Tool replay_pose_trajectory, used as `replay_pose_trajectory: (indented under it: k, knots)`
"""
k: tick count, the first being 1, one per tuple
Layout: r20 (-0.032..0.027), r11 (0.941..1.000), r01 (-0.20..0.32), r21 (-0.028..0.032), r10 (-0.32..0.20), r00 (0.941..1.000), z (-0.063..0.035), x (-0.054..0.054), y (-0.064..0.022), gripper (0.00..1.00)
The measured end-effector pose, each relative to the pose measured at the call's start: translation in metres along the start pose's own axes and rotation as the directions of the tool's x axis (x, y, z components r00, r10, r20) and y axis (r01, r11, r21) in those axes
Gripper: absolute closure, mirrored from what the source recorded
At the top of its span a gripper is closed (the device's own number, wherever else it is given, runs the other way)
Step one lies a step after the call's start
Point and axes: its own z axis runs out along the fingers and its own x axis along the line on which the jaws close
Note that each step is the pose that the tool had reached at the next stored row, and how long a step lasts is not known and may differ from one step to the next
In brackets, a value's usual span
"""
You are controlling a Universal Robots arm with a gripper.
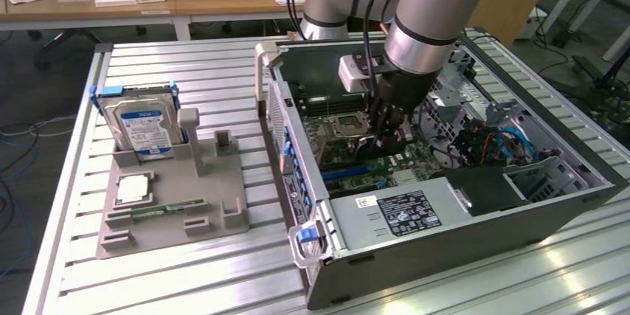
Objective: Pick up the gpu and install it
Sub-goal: 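Insert the gpu into the slot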
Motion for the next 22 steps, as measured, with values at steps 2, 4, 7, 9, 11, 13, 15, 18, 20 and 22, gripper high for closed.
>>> replay_pose_trajectory:
  k: [2, 4, 7, 9, 11, 13, 15, 18, 20, 22]
  knots:
    - [0.0000, 1.0000, 0.000, 0.0000, 0.000, 1.0000, 0.0000, 0.0000, 0.0001, 0.73]
    - [0.0001, 1.0000, 0.000, 0.0001, 0.000, 1.0000, 0.0001, 0.0000, 0.0016, 0.73]
    - [0.0000, 1.0000, 0.000, 0.0000, 0.000, 1.0000, 0.0002, 0.0000, 0.0052, 0.73]
    - [-0.0001, 1.0000, 0.000, 0.0000, 0.000, 1.0000, 0.0003, 0.0000, 0.0062, 0.73]
    - [-0.0001, 1.0000, 0.000, 0.0000, 0.000, 1.0000, 0.0006, 0.0001, 0.0071, 0.73]
    - [-0.0001, 1.0000, 0.000, 0.0000, 0.000, 1.0000, 0.0008, 0.0003, 0.0071, 0.73]
    - [-0.0002, 1.0000, 0.000, 0.0000, 0.000, 1.0000, 0.0009, 0.0004, 0.0072, 0.73]
    - [-0.0002, 1.0000, 0.000, 0.0000, 0.000, 1.0000, 0.0008, 0.0005, 0.0072, 0.73]
    - [-0.0001, 1.0000, 0.000, 0.0001, 0.000, 1.0000, 0.0018, 0.0006, 0.0072, 0.73]
    - [-0.0008, 1.0000, 0.000, 0.0000, 0.000, 1.0000, 0.0034, 0.0007, 0.0072, 0.73]
